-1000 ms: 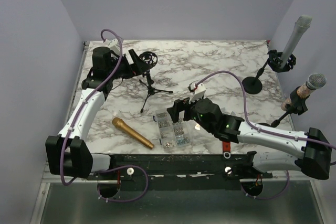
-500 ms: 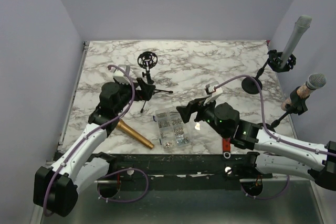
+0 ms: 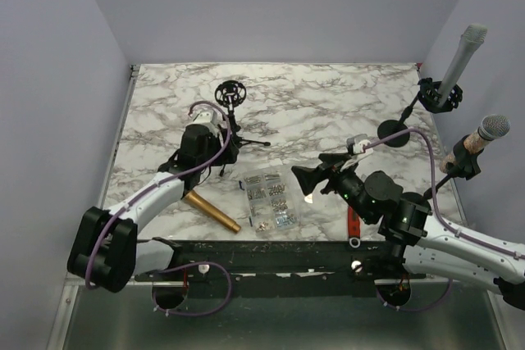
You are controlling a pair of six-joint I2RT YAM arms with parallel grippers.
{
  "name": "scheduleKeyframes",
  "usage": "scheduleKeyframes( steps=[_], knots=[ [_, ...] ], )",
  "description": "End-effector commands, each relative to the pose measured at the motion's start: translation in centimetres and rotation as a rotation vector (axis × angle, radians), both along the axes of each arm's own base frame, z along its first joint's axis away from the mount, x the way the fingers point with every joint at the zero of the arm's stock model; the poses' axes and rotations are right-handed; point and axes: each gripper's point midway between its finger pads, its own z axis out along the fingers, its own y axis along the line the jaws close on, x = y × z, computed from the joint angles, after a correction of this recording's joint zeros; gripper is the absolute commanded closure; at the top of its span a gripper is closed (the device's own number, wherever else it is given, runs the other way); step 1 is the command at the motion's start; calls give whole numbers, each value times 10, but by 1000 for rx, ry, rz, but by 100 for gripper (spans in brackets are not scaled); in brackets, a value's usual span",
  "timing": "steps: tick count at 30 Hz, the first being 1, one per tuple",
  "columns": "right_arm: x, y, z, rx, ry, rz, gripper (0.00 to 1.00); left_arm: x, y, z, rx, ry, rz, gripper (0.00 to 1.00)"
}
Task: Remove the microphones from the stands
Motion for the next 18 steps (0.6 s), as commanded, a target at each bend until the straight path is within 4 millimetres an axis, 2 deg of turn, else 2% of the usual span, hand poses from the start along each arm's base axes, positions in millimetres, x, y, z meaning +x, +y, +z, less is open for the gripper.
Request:
scheduleKeyframes(
  steps=[1, 6, 11, 18],
  knots=[
    [1, -13, 4, -2, -21, -36, 0, 17, 6, -19, 94, 75, 56, 36],
    [-1, -21, 6, 8, -22, -48, 0, 31, 3, -36, 129, 147, 70, 44],
    [-2, -28, 7, 12, -22, -66, 0, 38, -1, -54, 152, 229, 72, 46],
    [0, -27, 7, 5, -20, -71, 0, 44, -6, -65, 157, 262, 72, 49]
  ],
)
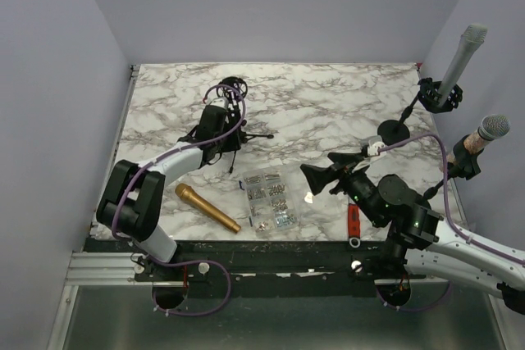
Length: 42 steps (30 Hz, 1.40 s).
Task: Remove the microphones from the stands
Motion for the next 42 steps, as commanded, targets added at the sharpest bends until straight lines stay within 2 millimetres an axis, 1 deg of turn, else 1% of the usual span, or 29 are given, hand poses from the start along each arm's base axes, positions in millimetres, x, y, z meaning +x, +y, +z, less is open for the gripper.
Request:
scheduleKeyframes(
  steps=[1, 6, 10, 15, 21, 22, 24, 27, 29, 31, 33, 34, 35, 36, 37, 38, 39, 40, 42],
  knots=[
    [5, -5, -10, -38, 13, -36, 0, -9, 4, -24, 40, 93, 17, 50],
    [7, 1, -13, -49, 19, -30, 0, 4, -2, -18, 33, 98, 22, 50],
    [8, 4, -14, -58, 24, -28, 0, 18, -14, -7, -3, 105, 18, 52],
    [9, 4, -13, -58, 24, -31, 0, 34, -24, -5, -16, 135, 23, 52],
    [9, 4, -13, -63, 29, -33, 0, 63, -39, 8, -40, 126, 20, 51],
    [9, 4, -12, -64, 30, -34, 0, 66, -44, 10, -55, 134, 5, 51],
    [9, 5, -12, -66, 35, -31, 0, 77, -47, 12, -56, 134, 2, 51],
    [9, 5, -11, -72, 44, -33, 0, 91, -49, 22, -71, 123, -7, 50],
    [10, 4, -13, -82, 53, -42, 0, 92, -46, 28, -87, 128, -10, 50],
    [10, 3, -18, -100, 66, -50, 0, 86, -42, 35, -115, 120, -15, 49],
    [11, 2, -19, -107, 71, -60, 0, 73, -36, 41, -150, 110, -17, 42],
    [12, 2, -20, -111, 72, -64, 0, 62, -33, 45, -172, 112, -22, 36],
    [13, 1, -21, -118, 74, -69, 0, 53, -31, 53, -209, 96, -30, 33],
    [14, 0, -22, -127, 74, -78, 0, 37, -29, 50, -241, 110, -44, 31],
    [16, 0, -22, -137, 75, -89, 0, 27, -30, 61, -285, 83, -60, 29],
    [17, -1, -23, -150, 76, -95, 0, 12, -28, 62, -314, 85, -74, 28],
    [19, -1, -24, -164, 76, -104, 0, 2, -27, 75, -337, 56, -85, 26],
    [20, -2, -24, -178, 75, -112, 0, -9, -25, 81, -349, 44, -96, 25],
    [24, -2, -26, -207, 77, -133, 0, -24, -20, 108, -358, -23, -121, 25]
  ],
)
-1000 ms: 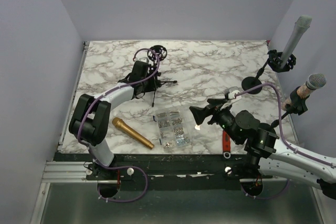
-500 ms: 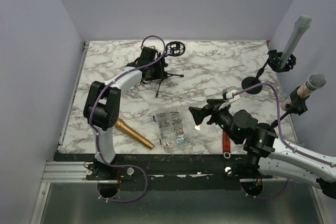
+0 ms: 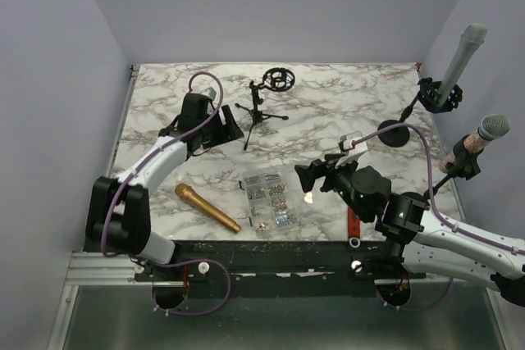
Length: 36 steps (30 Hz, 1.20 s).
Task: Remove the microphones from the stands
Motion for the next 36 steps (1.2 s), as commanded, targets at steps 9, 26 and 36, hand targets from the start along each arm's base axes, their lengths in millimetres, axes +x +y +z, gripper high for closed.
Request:
scheduleKeyframes(
  steps=[9, 26, 36],
  knots=[
    [48, -7, 16, -270, -20, -241, 0, -57, -6, 234, -109, -580, -238, 20],
    [164, -168, 146, -432, -10, -970, 0, -93, -2, 243, -73, -748, -279, 18],
    [176, -274, 175, -414, 6, -1189, 0, -108, -28, 239, -150, -725, -379, 15]
  ],
)
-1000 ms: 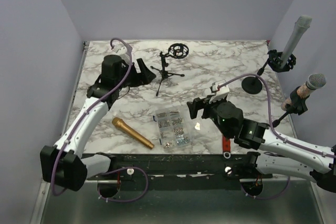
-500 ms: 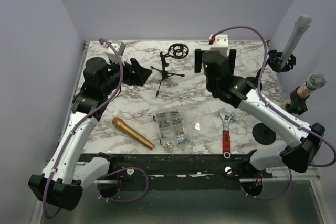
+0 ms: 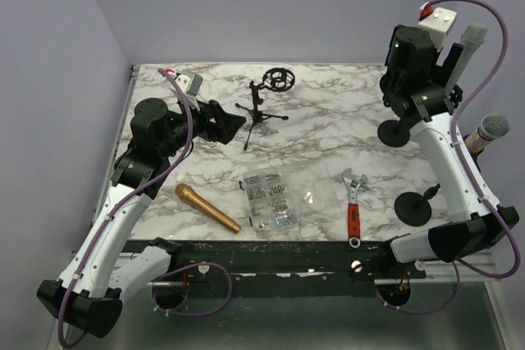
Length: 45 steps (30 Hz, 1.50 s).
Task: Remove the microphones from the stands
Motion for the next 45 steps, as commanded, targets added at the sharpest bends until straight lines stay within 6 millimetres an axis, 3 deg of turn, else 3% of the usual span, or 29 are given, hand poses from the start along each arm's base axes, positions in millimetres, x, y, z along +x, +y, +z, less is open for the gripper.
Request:
scheduleKeyframes(
  steps=[1, 11, 16, 23, 28, 33, 36, 42, 45],
  knots=[
    [6, -30, 3, 10, 15, -51, 0, -8, -17, -2, -16, 4, -83, 12],
    [15, -84, -22, 61, 66, -170, 0, -4, -20, -9, -5, 31, -87, 11],
    [24, -94, -37, 67, 92, -196, 0, -3, -21, -11, -4, 34, -90, 11],
    [16, -107, -47, 18, 66, -277, 6, 0, -21, -14, 4, 43, -84, 11],
    [10, -116, -46, 5, 28, -298, 36, 0, -23, -17, -2, 57, -95, 11],
    [13, -119, -44, -4, 26, -300, 59, -2, -23, -15, -2, 52, -96, 11],
    [14, -116, -36, 7, -6, -271, 66, -2, -20, -12, 0, 35, -83, 11],
    [7, -114, -2, -14, -38, -233, 83, -3, -23, -14, -7, 47, -98, 11],
    [4, -109, 18, -5, -85, -186, 86, -1, -22, -15, -4, 51, -90, 11]
  ],
)
